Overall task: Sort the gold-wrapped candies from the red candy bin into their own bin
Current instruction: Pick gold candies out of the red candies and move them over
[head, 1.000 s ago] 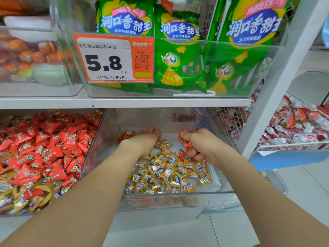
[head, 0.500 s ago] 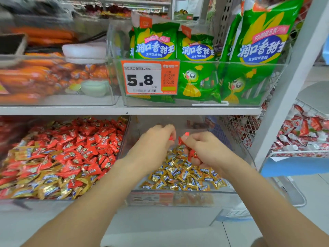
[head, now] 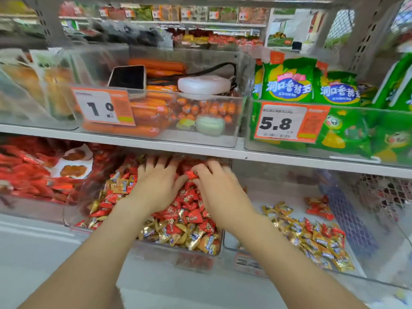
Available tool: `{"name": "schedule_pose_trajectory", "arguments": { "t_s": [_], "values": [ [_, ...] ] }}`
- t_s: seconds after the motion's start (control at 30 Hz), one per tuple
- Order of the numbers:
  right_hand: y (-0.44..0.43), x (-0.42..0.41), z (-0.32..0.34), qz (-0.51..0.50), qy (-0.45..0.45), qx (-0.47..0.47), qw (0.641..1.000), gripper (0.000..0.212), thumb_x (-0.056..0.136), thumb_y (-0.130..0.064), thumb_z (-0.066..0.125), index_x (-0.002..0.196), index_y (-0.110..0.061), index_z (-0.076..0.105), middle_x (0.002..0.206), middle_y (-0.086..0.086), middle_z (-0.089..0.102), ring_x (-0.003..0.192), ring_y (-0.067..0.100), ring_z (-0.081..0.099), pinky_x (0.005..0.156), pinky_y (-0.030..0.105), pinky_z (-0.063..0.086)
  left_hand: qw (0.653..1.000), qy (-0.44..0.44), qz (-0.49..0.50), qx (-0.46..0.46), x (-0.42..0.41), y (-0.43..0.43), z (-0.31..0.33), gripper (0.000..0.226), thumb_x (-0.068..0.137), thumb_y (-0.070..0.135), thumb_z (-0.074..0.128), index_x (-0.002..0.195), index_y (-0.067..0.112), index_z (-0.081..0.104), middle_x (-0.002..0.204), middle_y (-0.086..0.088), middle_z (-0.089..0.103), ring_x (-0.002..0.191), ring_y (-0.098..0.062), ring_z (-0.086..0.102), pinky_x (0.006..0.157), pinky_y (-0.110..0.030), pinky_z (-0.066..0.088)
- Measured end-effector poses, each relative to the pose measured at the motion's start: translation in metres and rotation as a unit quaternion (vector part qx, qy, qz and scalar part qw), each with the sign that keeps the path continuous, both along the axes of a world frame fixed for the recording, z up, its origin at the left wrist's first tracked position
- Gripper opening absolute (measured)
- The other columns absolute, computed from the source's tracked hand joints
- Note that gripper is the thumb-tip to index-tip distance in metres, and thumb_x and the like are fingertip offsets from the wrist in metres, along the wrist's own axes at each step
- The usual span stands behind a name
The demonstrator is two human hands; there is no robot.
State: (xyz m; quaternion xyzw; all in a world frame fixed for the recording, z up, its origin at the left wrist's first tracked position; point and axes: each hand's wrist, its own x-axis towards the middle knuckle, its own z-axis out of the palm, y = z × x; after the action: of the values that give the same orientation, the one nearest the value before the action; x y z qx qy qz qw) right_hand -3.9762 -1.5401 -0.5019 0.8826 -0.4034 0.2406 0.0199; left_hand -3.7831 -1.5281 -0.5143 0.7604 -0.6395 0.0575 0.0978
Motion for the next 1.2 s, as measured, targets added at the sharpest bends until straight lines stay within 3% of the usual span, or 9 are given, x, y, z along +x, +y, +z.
{"name": "schedule_pose_trajectory", "arguments": {
  "t_s": [0.1, 0.23, 0.37, 0.53, 0.67, 0.77, 0.93, 1.03, 1.2],
  "values": [
    [-0.021, 0.021, 0.002, -0.029, 0.091, 0.043, 0.994, 0.041, 0.102, -0.021, 0.056, 0.141, -0.029, 0.048, 0.142, 0.004, 0.050, 0.129, 0.041, 0.046, 0.104, 0.053, 0.040, 0.997, 0.055, 0.010, 0.060, 0.012, -0.012, -0.012, 0.068, 0.101, 0.069, 0.027, 0.162, 0.043, 0.010, 0.172, -0.003, 0.015, 0.155, -0.043, 0.016, 0.124, -0.062, 0.012],
    [-0.030, 0.025, 0.004, -0.015, 0.151, 0.109, 0.982, 0.056, 0.102, -0.026, 0.049, 0.153, -0.042, 0.036, 0.164, -0.006, 0.028, 0.146, 0.041, 0.026, 0.119, 0.060, 0.020, 0.996, 0.047, 0.022, 0.068, 0.011, -0.012, -0.005, 0.072, 0.099, 0.069, 0.027, 0.162, 0.041, 0.006, 0.172, -0.004, 0.012, 0.155, -0.049, 0.007, 0.124, -0.066, 0.000],
    [-0.025, 0.010, 0.008, 0.009, 0.116, 0.141, 0.983, 0.054, 0.104, -0.031, 0.041, 0.155, -0.046, 0.035, 0.167, -0.008, 0.022, 0.147, 0.041, 0.031, 0.121, 0.060, 0.021, 0.997, 0.058, 0.036, 0.045, 0.002, 0.006, 0.012, 0.079, 0.088, 0.070, 0.031, 0.155, 0.032, 0.019, 0.161, -0.013, 0.029, 0.146, -0.048, 0.023, 0.123, -0.064, 0.009],
    [-0.008, -0.028, 0.011, 0.067, 0.054, 0.139, 0.986, 0.051, 0.105, -0.041, 0.033, 0.156, -0.044, 0.040, 0.169, -0.007, 0.026, 0.149, 0.031, 0.037, 0.121, 0.055, 0.030, 0.997, 0.075, 0.007, -0.013, -0.028, 0.037, 0.035, 0.051, 0.098, 0.037, 0.043, 0.147, 0.022, 0.041, 0.142, -0.007, 0.052, 0.135, -0.034, 0.041, 0.120, -0.058, 0.026],
    [0.004, -0.086, 0.011, 0.093, -0.063, 0.128, 0.985, 0.043, 0.107, -0.020, 0.042, 0.145, -0.025, 0.060, 0.148, -0.001, 0.054, 0.139, 0.016, 0.049, 0.119, 0.031, 0.036, 0.988, 0.022, -0.129, -0.077, -0.079, 0.056, 0.051, 0.041, 0.098, 0.031, 0.039, 0.136, 0.027, 0.055, 0.125, 0.004, 0.063, 0.123, -0.025, 0.051, 0.106, -0.047, 0.040],
    [0.001, -0.136, 0.013, -0.006, -0.109, 0.116, 0.987, 0.037, 0.098, -0.010, 0.048, 0.119, -0.023, 0.076, 0.112, -0.007, 0.072, 0.107, 0.012, 0.065, 0.094, 0.024, 0.045, 0.952, 0.027, -0.286, -0.102, -0.129, 0.054, 0.045, 0.040, 0.095, 0.031, 0.035, 0.123, 0.024, 0.063, 0.110, 0.004, 0.062, 0.105, -0.023, 0.050, 0.090, -0.038, 0.043],
    [-0.034, -0.221, -0.005, -0.257, 0.041, 0.271, 0.927, 0.029, 0.084, -0.014, 0.049, 0.103, -0.015, 0.071, 0.108, 0.018, 0.074, 0.087, 0.035, 0.070, 0.074, 0.039, 0.057, 0.964, 0.058, -0.223, 0.132, -0.197, 0.024, 0.020, 0.026, 0.103, 0.018, 0.045, 0.125, 0.008, 0.053, 0.126, -0.016, 0.053, 0.115, -0.036, 0.049, 0.101, -0.043, 0.036],
    [-0.047, -0.256, -0.025, -0.279, 0.144, 0.321, 0.893, 0.041, 0.087, -0.018, 0.056, 0.127, -0.012, 0.065, 0.116, 0.017, 0.069, 0.095, 0.034, 0.070, 0.077, 0.045, 0.058, 0.954, 0.068, -0.146, 0.255, -0.220, -0.004, 0.017, 0.043, 0.105, 0.014, 0.046, 0.144, -0.004, 0.037, 0.148, -0.023, 0.034, 0.137, -0.043, 0.032, 0.112, -0.048, 0.031],
    [-0.050, -0.267, -0.041, -0.266, 0.150, 0.350, 0.886, 0.046, 0.097, -0.010, 0.067, 0.141, -0.009, 0.054, 0.137, 0.018, 0.060, 0.117, 0.036, 0.064, 0.094, 0.043, 0.057, 0.958, 0.097, -0.034, 0.269, -0.226, -0.063, -0.033, 0.076, 0.098, 0.017, 0.060, 0.159, 0.003, 0.018, 0.164, -0.026, 0.012, 0.151, -0.053, 0.012, 0.119, -0.057, 0.029]
  ]
}}
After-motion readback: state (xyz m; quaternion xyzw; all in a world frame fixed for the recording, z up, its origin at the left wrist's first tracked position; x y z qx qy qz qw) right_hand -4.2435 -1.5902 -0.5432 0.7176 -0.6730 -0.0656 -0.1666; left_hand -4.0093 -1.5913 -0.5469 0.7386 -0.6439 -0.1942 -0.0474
